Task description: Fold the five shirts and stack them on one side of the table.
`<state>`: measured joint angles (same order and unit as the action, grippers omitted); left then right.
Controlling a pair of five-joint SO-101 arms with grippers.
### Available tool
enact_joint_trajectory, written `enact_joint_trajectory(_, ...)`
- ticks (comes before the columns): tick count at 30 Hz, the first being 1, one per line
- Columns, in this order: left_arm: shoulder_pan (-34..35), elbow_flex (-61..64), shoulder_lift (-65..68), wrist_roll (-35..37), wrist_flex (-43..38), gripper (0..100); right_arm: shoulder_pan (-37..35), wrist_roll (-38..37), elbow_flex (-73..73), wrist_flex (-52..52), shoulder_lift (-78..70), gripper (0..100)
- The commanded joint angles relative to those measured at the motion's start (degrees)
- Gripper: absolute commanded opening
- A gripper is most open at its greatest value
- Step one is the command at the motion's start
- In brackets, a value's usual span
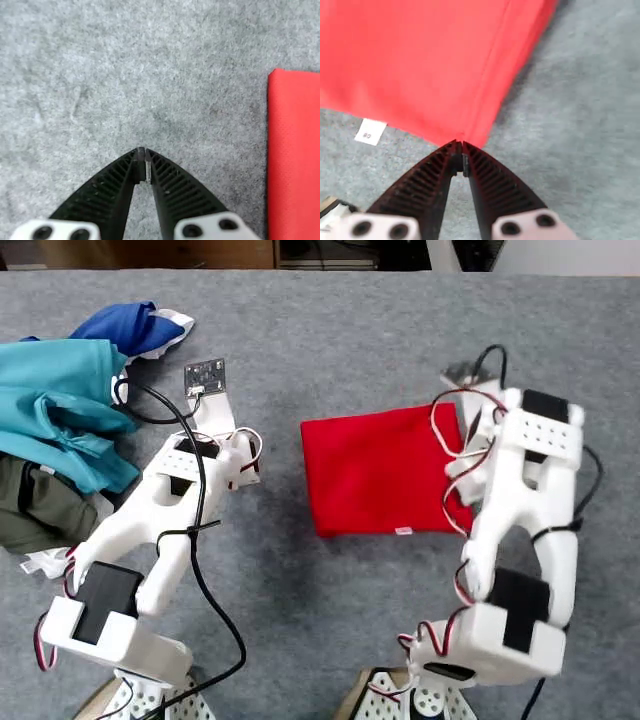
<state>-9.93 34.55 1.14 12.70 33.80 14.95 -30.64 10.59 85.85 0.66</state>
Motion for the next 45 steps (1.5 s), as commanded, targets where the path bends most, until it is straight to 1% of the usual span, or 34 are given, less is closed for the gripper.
enact_joint_trajectory(1, 0.4, -2.5, -0.8, 0.3, 0.2, 2, 1.0, 2.1, -6.3, 0.2, 5.2, 0.5)
enact_joint_trajectory(5, -0.2, -4.2, -1.0, 0.5, 0.4, 2, 1.0, 3.8, -8.1, 0.4, 5.2, 0.5)
enact_joint_trajectory(8, -2.0, -10.9, -0.9, 0.8, 6.9, 2, 1.5, 3.8, -6.8, 2.5, 5.5, 0.5)
enact_joint_trajectory(10, -4.7, -17.4, -0.4, 1.1, 12.7, 2, 2.7, 3.8, -4.8, 2.5, 5.8, 0.5)
enact_joint_trajectory(12, -7.9, -22.8, -0.1, 2.5, 16.2, 4, 4.8, 3.5, -2.1, 2.4, 5.8, 0.5)
enact_joint_trajectory(15, -12.2, -28.3, 2.0, 3.3, 17.0, 9, 8.5, 3.4, 3.1, -0.4, 5.8, 0.5)
enact_joint_trajectory(18, -14.0, -33.6, 7.5, 3.5, 16.8, 9, 9.0, 3.4, 8.9, -5.7, 5.8, 0.5)
enact_joint_trajectory(22, -13.5, -43.3, 18.9, 4.4, 17.2, 5, 8.9, 3.9, 13.8, -12.2, 5.2, 0.5)
enact_joint_trajectory(26, -13.8, -52.4, 29.7, 4.9, 17.3, 3, 8.9, 3.9, 16.5, -16.0, 5.1, 0.5)
enact_joint_trajectory(31, -13.4, -59.0, 38.7, 4.4, 17.5, 2, 9.3, 3.4, 21.8, -23.8, 5.0, 0.5)
enact_joint_trajectory(35, -12.2, -63.9, 40.0, 4.4, 21.4, 2, 9.3, 3.4, 26.4, -32.5, 2.2, 0.5)
enact_joint_trajectory(37, -12.0, -65.2, 40.0, 4.4, 22.2, 2, 9.3, 3.7, 27.4, -34.9, 0.6, 0.5)
enact_joint_trajectory(41, -11.9, -65.8, 39.5, 4.4, 23.3, 2, 9.4, 3.8, 27.3, -35.1, 0.1, 0.5)
enact_joint_trajectory(43, -11.9, -68.0, 39.4, 4.3, 26.4, 2, 9.4, 3.8, 27.2, -34.1, 1.6, 0.5)
enact_joint_trajectory(45, -11.8, -71.6, 39.4, 4.3, 31.1, 2, 9.4, 3.8, 26.0, -31.0, 4.4, 0.5)
